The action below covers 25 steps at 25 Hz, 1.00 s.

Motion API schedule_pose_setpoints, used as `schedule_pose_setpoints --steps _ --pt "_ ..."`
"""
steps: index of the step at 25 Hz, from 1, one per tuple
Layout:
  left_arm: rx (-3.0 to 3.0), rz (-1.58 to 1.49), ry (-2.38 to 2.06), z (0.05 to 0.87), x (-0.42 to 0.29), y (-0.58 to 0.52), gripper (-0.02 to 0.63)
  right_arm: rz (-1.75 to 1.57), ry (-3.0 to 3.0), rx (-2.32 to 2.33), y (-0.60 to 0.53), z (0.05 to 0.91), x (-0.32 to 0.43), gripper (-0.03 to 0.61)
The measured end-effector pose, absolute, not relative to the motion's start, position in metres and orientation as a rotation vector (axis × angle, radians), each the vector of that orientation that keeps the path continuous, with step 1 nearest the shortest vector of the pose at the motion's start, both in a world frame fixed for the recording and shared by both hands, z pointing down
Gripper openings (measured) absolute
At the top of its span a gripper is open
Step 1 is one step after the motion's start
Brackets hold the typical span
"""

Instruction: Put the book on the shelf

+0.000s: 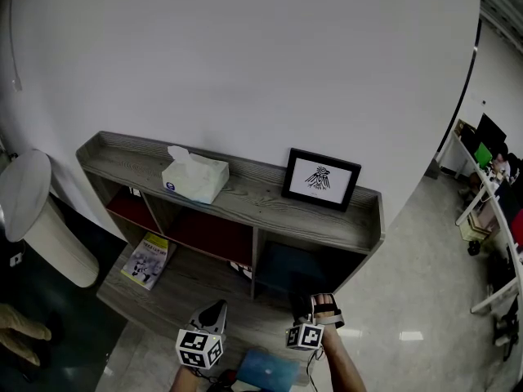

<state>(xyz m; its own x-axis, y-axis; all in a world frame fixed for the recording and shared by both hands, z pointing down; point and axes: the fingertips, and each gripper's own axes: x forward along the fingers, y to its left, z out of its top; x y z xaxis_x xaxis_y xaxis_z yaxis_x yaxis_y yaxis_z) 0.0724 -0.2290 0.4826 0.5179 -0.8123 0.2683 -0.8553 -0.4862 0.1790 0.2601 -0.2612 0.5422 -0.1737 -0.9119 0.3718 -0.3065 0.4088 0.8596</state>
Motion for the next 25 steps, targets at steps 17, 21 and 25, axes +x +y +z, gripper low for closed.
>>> schedule_pose_setpoints --steps 17,21,25 --pt "2.589 0.231 -1.257 0.472 0.086 -0.231 0.006 -0.337 -1.937 1.683 -0.227 0.483 0.284 0.219" --pt "2.646 0.24 -1.195 0.468 0.095 -0.231 0.006 -0.175 -2.051 1.809 -0.213 0.473 0.281 0.215" --pt "2.69 0.234 -1.117 0.463 0.102 -0.229 0.006 -0.069 -2.137 1.958 -0.197 0.467 0.281 0.172"
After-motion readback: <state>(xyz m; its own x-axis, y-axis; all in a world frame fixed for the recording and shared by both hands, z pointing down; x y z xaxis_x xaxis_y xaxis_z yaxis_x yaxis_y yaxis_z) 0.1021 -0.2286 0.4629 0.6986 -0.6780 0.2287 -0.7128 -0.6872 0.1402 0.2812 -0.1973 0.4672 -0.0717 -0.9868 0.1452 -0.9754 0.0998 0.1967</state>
